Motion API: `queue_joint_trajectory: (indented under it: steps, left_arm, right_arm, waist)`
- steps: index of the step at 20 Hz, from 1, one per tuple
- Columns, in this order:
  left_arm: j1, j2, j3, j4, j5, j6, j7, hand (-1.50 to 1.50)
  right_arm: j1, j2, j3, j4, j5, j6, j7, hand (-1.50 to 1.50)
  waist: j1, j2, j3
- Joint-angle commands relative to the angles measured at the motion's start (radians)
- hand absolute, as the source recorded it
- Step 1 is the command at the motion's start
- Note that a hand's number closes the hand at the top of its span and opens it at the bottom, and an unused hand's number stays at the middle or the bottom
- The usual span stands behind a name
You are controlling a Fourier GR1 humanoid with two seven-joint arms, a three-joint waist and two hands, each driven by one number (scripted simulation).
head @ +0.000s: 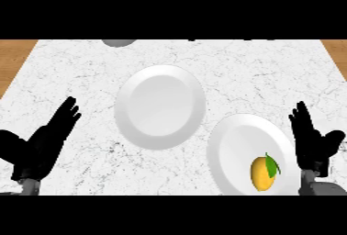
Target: Pick the lemon from the plate and place it in the plate
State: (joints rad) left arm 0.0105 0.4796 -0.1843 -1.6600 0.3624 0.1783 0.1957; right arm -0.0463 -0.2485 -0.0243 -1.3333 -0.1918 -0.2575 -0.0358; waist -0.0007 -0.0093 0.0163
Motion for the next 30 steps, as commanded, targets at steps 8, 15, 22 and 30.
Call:
queue_joint_trajectory:
  steps: [8, 15, 22, 30]
  left_arm:
    - [-0.146, 0.009, -0.015, 0.037, -0.150, 0.036, -0.066, 0.00]
    - [-0.236, -0.058, -0.028, 0.161, -0.203, 0.062, -0.066, 0.00]
    - [-0.236, -0.095, -0.025, 0.218, -0.226, 0.077, -0.102, 0.00]
    - [-0.213, -0.093, -0.025, 0.217, -0.234, 0.061, -0.122, 0.00]
  right_arm:
    - [-0.087, -0.192, 0.177, 0.007, 0.470, -0.227, 0.093, 1.50]
    - [-0.004, 0.217, 0.401, -0.115, 0.778, -0.650, 0.394, -1.50]
    - [0.140, 0.154, 0.427, -0.279, 1.250, -0.568, 0.638, -1.50]
    - [0.243, 0.163, 0.446, -0.581, 1.428, -0.018, 0.991, -1.50]
  waist:
    - [0.023, 0.040, -0.060]
    - [-0.017, 0.006, -0.019]
    - [-0.035, 0.000, -0.022]
    - [-0.031, 0.000, -0.023]
